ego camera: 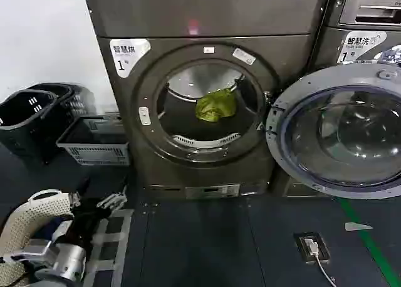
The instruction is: Grasp the clothes from the dryer.
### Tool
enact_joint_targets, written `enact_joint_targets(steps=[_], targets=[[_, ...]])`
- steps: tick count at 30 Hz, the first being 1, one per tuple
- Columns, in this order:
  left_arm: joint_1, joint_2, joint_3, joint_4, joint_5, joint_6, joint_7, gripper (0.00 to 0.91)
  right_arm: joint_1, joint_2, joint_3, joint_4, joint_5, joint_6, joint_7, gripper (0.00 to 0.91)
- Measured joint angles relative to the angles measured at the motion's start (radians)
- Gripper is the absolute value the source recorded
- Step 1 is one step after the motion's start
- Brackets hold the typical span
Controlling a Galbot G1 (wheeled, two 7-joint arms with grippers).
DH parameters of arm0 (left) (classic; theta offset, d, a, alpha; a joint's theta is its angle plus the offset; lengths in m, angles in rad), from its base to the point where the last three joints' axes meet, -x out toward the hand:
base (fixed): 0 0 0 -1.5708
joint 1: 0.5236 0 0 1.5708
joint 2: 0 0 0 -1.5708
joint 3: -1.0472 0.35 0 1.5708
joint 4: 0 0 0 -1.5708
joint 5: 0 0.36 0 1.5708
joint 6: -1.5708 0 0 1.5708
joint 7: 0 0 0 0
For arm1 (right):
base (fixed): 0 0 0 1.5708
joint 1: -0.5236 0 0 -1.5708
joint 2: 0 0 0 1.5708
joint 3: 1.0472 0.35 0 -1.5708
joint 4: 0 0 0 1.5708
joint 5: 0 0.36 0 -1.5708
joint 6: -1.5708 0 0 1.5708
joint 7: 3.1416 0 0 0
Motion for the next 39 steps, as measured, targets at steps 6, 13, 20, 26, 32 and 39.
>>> enact_joint_targets(steps=[6,13,20,26,32,39], targets=[[0.002,0.001,-0.013,-0.008,-0.012,-0.003,0.002,0.907,0.000,0.003,-0.005,0.014,0.003,0.027,-0.032,0.907],[0.002,0.008,-0.022,-0.011,-0.019,-0.004,0.002,0.907,0.008,0.000,-0.014,0.013,0.003,0.041,-0.043,0.907],[0.005,0.004,-0.021,-0.012,-0.018,-0.005,0.003,0.907,0.007,-0.006,-0.014,0.010,0.004,0.046,-0.055,0.907],[0.010,0.004,-0.023,-0.015,-0.018,-0.006,0.003,0.907,0.009,-0.002,-0.015,0.013,0.009,0.047,-0.068,0.907],[0.004,0.001,-0.024,-0.011,-0.018,-0.007,0.004,0.907,0.010,0.000,-0.014,0.015,0.016,0.045,-0.071,0.907],[0.001,-0.002,-0.023,-0.008,-0.019,-0.007,0.005,0.907,0.014,0.000,-0.019,0.022,0.023,0.040,-0.082,0.907]])
